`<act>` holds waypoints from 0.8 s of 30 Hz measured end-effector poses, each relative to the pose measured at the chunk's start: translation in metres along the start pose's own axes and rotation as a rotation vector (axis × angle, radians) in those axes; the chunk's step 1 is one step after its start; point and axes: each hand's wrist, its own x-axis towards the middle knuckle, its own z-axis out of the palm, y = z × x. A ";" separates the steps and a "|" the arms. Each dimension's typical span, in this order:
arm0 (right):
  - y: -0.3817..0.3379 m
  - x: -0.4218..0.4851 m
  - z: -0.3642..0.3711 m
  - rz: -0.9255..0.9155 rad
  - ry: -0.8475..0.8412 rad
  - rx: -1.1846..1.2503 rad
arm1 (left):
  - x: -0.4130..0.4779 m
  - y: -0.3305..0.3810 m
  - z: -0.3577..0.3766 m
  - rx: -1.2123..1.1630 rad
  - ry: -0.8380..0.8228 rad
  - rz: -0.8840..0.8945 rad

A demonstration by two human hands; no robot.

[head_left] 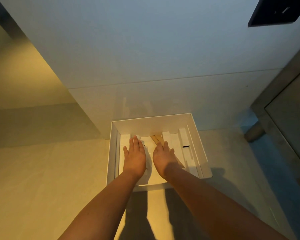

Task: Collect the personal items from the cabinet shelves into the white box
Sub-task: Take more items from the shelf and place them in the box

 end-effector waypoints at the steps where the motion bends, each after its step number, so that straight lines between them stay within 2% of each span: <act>1: -0.002 0.001 0.001 0.006 -0.022 0.065 | 0.000 0.000 0.000 -0.008 -0.003 0.004; 5: -0.005 0.004 -0.001 -0.077 -0.044 0.141 | 0.000 0.001 0.003 -0.064 -0.022 0.026; 9: 0.007 0.002 0.000 -0.024 -0.078 0.190 | -0.001 -0.005 0.004 -0.051 -0.045 0.026; 13: 0.024 -0.001 0.008 0.010 -0.123 0.069 | -0.004 -0.008 0.005 -0.065 -0.063 0.037; 24: 0.048 -0.007 0.011 -0.006 -0.022 -0.027 | -0.001 -0.016 0.008 0.125 -0.010 0.059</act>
